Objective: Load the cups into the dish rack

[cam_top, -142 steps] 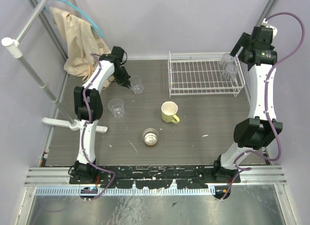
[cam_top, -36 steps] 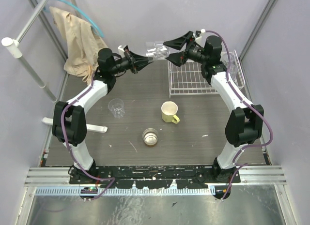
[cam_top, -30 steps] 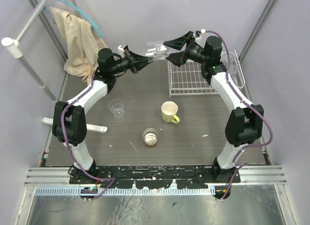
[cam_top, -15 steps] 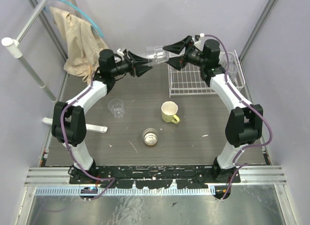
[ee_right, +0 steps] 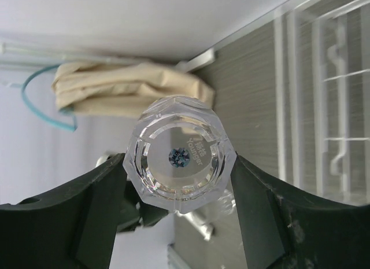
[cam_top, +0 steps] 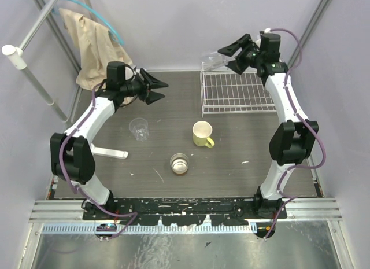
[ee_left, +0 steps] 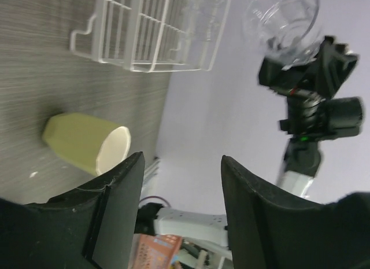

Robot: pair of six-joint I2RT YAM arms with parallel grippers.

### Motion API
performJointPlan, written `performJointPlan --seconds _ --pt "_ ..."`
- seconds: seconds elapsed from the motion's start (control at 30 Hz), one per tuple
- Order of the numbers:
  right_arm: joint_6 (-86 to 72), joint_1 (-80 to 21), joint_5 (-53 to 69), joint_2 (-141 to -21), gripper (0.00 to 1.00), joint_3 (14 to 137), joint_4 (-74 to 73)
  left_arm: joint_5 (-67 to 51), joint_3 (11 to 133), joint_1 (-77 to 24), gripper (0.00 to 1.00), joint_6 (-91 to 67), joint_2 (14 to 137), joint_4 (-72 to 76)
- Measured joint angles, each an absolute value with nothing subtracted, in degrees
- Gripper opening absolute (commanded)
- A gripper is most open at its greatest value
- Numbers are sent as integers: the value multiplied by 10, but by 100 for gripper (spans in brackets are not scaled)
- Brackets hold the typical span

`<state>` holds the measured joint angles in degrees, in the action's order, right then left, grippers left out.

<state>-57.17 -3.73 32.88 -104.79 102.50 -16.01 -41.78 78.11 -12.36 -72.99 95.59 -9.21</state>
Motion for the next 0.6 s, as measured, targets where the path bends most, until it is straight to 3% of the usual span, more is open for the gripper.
performJointPlan --seconds 0.43,0.6 --pt "-385 40 176 -1202 18 1320 -369 -368 812 -124 63 -590 952 -242" --pt "-316 43 107 -1220 18 1361 -419 -356 854 -124 63 -572 971 -255"
